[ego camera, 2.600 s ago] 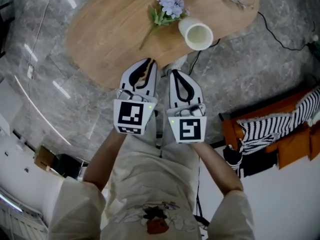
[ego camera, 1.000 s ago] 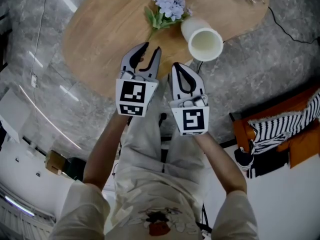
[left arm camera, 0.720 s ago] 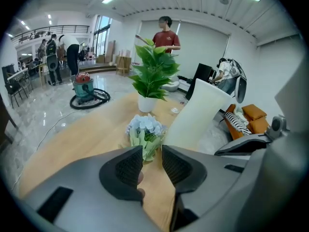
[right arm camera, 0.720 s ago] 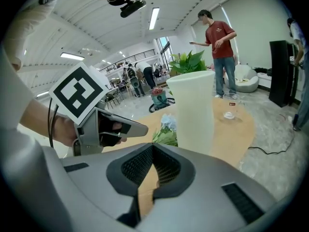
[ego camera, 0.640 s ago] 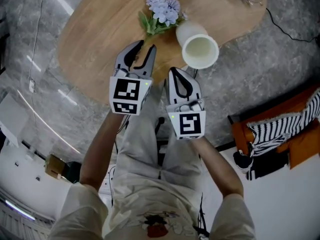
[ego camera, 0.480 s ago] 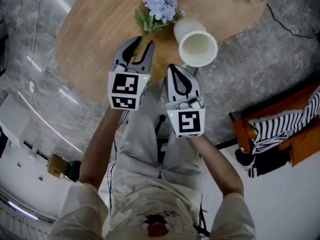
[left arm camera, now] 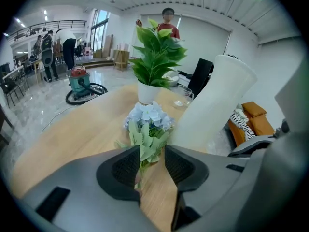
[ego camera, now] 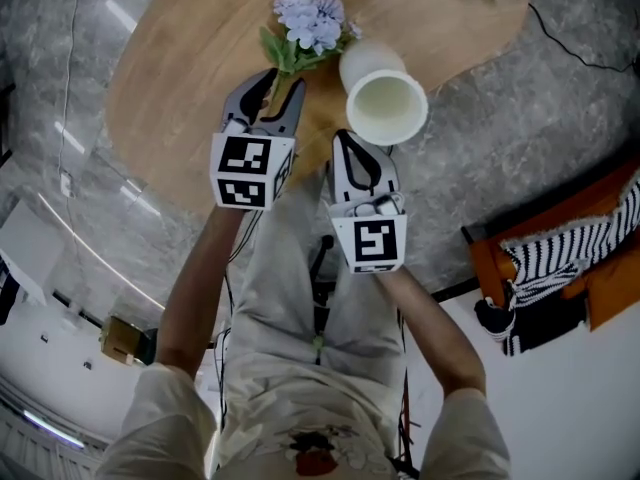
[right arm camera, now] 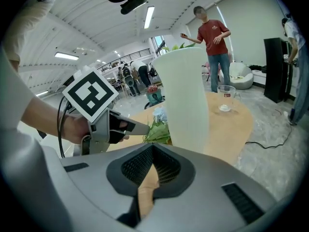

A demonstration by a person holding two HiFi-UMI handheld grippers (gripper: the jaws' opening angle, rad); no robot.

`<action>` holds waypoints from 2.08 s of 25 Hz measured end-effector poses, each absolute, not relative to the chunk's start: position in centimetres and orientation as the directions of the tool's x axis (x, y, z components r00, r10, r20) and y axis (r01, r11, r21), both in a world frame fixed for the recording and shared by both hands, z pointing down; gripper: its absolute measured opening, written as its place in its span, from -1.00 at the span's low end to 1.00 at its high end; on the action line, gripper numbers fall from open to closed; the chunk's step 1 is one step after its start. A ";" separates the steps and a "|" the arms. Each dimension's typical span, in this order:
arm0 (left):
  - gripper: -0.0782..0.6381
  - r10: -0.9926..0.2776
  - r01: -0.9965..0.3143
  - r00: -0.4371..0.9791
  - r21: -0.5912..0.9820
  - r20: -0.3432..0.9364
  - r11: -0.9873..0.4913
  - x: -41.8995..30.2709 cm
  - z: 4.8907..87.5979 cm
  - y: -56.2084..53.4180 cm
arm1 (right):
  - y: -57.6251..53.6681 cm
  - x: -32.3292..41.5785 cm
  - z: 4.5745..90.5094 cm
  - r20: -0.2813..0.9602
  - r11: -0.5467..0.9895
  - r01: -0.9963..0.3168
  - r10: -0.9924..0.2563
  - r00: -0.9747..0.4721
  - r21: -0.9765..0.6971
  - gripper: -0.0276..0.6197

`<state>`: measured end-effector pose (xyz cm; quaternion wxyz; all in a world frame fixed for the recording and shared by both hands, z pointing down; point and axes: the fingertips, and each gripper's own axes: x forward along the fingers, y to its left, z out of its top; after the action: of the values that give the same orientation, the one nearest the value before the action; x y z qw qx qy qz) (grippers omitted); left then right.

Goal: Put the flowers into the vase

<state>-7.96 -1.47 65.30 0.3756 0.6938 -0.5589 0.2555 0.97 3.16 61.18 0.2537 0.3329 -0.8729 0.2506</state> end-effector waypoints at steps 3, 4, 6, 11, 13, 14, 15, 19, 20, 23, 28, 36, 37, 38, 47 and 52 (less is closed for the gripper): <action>-0.39 -0.581 -0.968 0.240 0.236 0.777 -0.084 -8.5 65.9 -2.1 | 3.4 0.8 61.2 0.608 0.658 -0.705 -0.453 -0.652 -0.265 -0.90; -0.39 -0.580 -0.968 0.238 0.236 0.779 -0.080 -8.7 66.1 -2.3 | 3.5 0.8 61.2 0.610 0.660 -0.704 -0.452 -0.651 -0.263 -0.90; -0.39 -0.572 -0.970 0.233 0.232 0.786 -0.076 -9.1 66.7 -2.8 | 3.5 0.7 61.2 0.609 0.660 -0.703 -0.452 -0.652 -0.263 -0.90; -0.39 -0.534 -0.970 0.242 0.219 0.810 -0.107 -9.3 68.4 -3.1 | 3.7 0.9 61.4 0.613 0.650 -0.711 -0.453 -0.647 -0.270 -0.90; -0.39 -0.517 -0.967 0.255 0.222 0.817 -0.125 -9.3 69.1 -3.3 | 3.8 0.9 61.4 0.616 0.644 -0.715 -0.454 -0.644 -0.272 -0.90; -0.39 -0.511 -0.966 0.258 0.222 0.820 -0.130 -9.4 69.3 -3.5 | 3.8 0.9 61.4 0.616 0.643 -0.715 -0.455 -0.644 -0.273 -0.90; -0.39 -0.506 -0.966 0.259 0.222 0.823 -0.133 -9.4 69.5 -3.6 | 3.9 1.0 61.4 0.616 0.643 -0.716 -0.455 -0.643 -0.273 -0.90; -0.39 -0.488 -0.964 0.266 0.227 0.831 -0.140 -9.3 69.8 -3.8 | 4.2 1.0 61.3 0.623 0.646 -0.714 -0.448 -0.642 -0.271 -0.90; -0.39 -0.483 -0.963 0.270 0.229 0.833 -0.143 -9.2 69.8 -3.8 | 4.2 1.0 61.3 0.623 0.647 -0.713 -0.447 -0.642 -0.271 -0.90; -0.43 -0.469 -0.961 0.275 0.230 0.839 -0.152 -9.0 70.0 -3.7 | 4.0 1.0 61.1 0.621 0.646 -0.714 -0.450 -0.642 -0.270 -0.90; -0.63 -0.461 -0.964 0.265 0.216 0.847 -0.156 -8.6 70.1 -3.8 | 3.6 1.3 60.9 0.620 0.636 -0.722 -0.458 -0.637 -0.272 -0.90; -0.72 -0.462 -0.967 0.252 0.200 0.851 -0.160 -8.4 69.2 -3.9 | 3.4 2.0 60.4 0.622 0.638 -0.724 -0.461 -0.633 -0.264 -0.90; -0.72 -0.469 -0.967 0.252 0.198 0.847 -0.162 -8.4 68.8 -3.9 | 3.4 2.1 60.3 0.620 0.637 -0.724 -0.463 -0.633 -0.264 -0.90; -0.72 -0.477 -0.967 0.251 0.197 0.842 -0.161 -8.4 68.5 -4.0 | 3.4 2.2 60.2 0.618 0.637 -0.725 -0.465 -0.634 -0.264 -0.90; -0.72 -0.554 -0.974 0.225 0.193 0.802 -0.117 -9.6 65.0 -4.3 | 3.4 2.5 58.6 0.601 0.654 -0.714 -0.474 -0.644 -0.249 -0.90; -0.72 -0.612 -0.974 0.219 0.212 0.760 -0.086 -10.0 62.4 -4.2 | 3.6 2.8 57.6 0.594 0.658 -0.711 -0.476 -0.648 -0.248 -0.90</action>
<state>-9.97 -4.20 62.42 0.3601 0.6928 -0.5720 0.2512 2.84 3.55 57.65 0.2474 0.3388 -0.8762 0.2371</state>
